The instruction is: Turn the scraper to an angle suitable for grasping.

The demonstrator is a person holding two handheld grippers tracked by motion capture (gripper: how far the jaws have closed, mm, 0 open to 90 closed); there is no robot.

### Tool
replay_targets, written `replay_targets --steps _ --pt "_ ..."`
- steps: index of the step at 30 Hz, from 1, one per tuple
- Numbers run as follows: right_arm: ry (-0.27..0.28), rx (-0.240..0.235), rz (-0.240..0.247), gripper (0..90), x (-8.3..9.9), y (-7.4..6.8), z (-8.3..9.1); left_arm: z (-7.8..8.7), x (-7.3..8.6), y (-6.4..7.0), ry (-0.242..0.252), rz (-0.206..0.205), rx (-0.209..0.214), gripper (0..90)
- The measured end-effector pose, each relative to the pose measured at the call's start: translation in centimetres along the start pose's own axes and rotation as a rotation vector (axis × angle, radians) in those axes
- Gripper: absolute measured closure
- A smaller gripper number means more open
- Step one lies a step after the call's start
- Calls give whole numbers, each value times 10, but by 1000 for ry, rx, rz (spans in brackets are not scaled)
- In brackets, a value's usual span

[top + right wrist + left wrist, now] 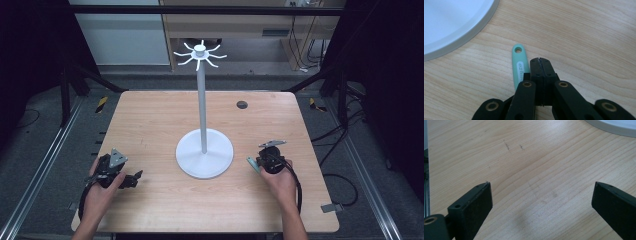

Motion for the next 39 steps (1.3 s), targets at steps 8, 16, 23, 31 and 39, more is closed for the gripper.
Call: replay_targets --steps 8,16,23,31,39 --pt "-7 -19 -1 900 1 0 -1 0 0 1 -2 -4 2 29" --pt "-21 -92 43 900 3 -13 1 0 0 1 -3 -3 3 30" --pt "-36 -130 94 900 5 -27 5 -1 0 1 -5 -6 4 29" --pt "-9 -120 170 883 -8 -41 18 1 0 0 3 9 3 29" --pt "-47 -112 210 853 -16 -47 22 1 0 -1 2 12 2 30"
Point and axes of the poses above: each handheld gripper's, and its own axes: z roughly backward along the jaws, x roughly out of its underside, y roughly to its right, the point moved 4 cm from there along -z, roughly forward along the jaws, and after that the axes turned 5 degrees about -z, right-handed, at the moved point
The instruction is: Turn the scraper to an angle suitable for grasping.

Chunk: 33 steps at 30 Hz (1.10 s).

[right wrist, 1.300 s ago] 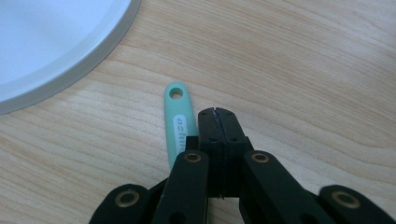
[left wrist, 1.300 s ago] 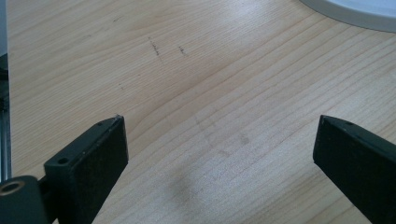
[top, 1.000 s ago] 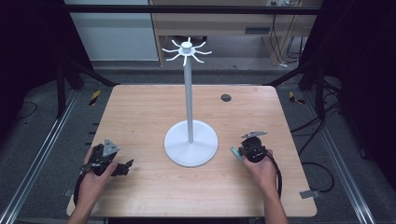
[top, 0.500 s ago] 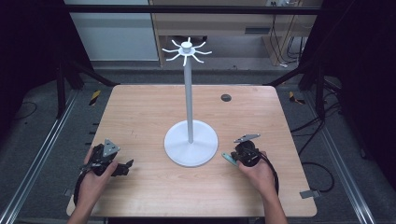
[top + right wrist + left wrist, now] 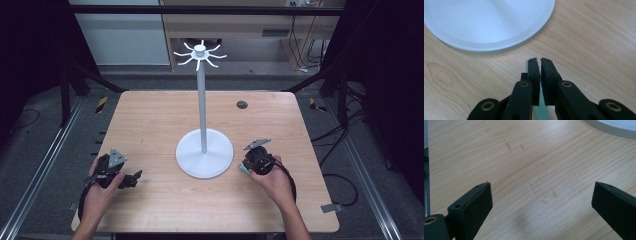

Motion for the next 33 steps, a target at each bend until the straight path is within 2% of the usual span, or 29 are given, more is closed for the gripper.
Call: replay_targets --steps 3,5,7,9,11,15,23,28,33 --pt "-41 4 9 786 -2 1 2 0 0 0 0 -1 0 29" --pt "-54 8 13 774 -2 1 2 0 0 0 -1 -2 0 29" --pt "-96 1 30 722 -1 1 1 0 0 0 -1 -2 0 29" --pt "-109 2 31 715 -1 1 0 0 0 0 0 -1 -1 30" --pt "-150 -12 37 678 -1 2 -2 0 0 0 0 0 -1 30" --pt "-179 -27 46 644 -1 2 -5 0 0 0 0 -1 -1 29" --pt "-259 -35 70 636 -3 2 -15 0 0 0 2 -1 -2 29" --pt "-275 -39 61 640 -4 2 -16 0 0 0 2 0 -2 29" --pt "-298 -38 75 650 -4 2 -20 0 0 0 3 0 -2 29"
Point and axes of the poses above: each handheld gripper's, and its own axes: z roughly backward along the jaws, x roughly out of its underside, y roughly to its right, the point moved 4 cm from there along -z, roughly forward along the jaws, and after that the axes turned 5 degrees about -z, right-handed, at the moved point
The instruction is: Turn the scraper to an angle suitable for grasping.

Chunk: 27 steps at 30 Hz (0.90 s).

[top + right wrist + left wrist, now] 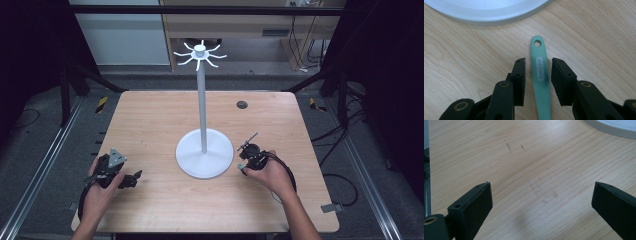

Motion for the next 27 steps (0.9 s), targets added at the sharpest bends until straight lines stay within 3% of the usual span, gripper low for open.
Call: replay_targets --steps 10,23,27 --pt "-22 -1 -27 689 0 3 -5 0 0 0 0 0 1 29" --pt "-30 6 5 737 -3 2 -5 0 0 0 -2 -1 2 29" --pt "49 -14 -28 741 -4 4 11 0 0 0 -4 -2 2 29"
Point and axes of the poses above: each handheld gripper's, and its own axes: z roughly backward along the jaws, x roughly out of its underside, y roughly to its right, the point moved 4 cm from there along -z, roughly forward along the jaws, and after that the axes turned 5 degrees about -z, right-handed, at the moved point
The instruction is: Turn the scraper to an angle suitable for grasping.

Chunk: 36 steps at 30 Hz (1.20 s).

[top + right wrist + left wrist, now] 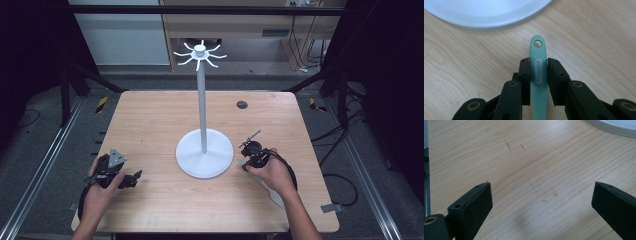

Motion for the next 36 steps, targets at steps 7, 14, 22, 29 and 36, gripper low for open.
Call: replay_targets --steps 7,14,22,29,36 --pt "102 -14 -32 743 -3 4 29 0 0 0 -3 0 -1 29" --pt "232 -28 -56 744 -8 7 64 0 1 0 -5 2 -2 30" --pt "323 -9 -75 745 -9 16 91 1 1 -1 -2 4 -1 29" --pt "409 2 -77 745 -12 22 119 1 1 -1 -2 4 -3 29" --pt "482 -1 -85 745 -15 22 139 0 1 -1 -1 5 -2 29"
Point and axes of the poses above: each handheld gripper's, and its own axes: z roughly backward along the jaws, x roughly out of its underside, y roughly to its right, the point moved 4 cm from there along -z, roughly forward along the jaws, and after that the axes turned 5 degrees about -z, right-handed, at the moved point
